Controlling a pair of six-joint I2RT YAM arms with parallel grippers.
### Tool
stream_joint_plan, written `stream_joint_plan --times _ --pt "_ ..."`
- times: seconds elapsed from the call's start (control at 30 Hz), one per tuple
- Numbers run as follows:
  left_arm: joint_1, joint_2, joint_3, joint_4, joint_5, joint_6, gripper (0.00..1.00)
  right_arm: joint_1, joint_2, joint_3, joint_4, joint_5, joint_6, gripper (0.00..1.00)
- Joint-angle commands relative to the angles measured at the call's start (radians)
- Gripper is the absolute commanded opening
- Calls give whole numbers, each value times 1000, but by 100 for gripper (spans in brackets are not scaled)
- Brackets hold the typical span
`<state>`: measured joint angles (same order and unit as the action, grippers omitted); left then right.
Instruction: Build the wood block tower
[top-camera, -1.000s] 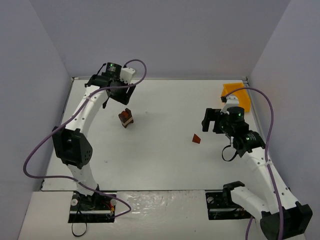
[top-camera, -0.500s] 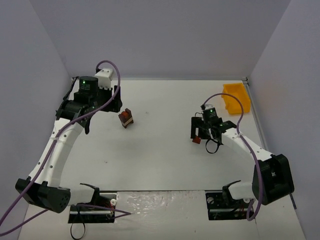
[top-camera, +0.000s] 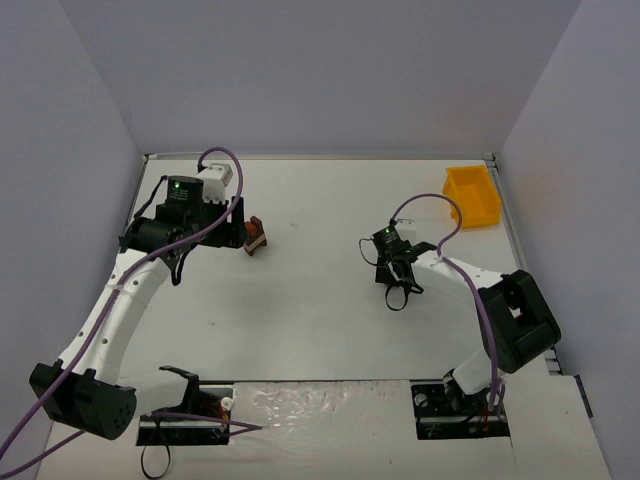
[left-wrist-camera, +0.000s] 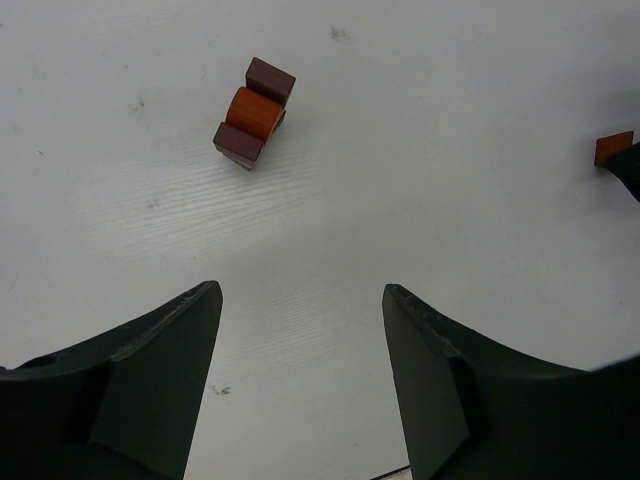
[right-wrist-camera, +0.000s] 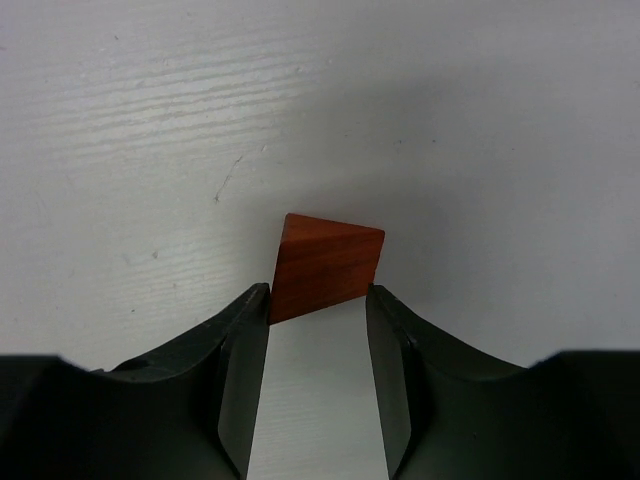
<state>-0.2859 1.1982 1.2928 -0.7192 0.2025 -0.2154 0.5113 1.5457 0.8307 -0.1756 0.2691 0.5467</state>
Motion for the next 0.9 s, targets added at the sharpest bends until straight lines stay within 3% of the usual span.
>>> stream_joint_plan --times 0.0,0.33,0.5,0.63,0.87 --pt "-4 -38 -5 58 38 -18 62 18 16 57 24 114 68 38" --pt "-11 -41 -38 70 59 -8 62 41 31 67 24 153 97 21" --pt "-18 -48 -64 95 101 8 62 41 30 73 22 136 89 1" --pt "-34 -48 -81 132 152 35 62 44 3 76 24 83 72 0" --pt "-185 -37 -101 219 196 155 63 59 -153 163 28 -195 -49 0"
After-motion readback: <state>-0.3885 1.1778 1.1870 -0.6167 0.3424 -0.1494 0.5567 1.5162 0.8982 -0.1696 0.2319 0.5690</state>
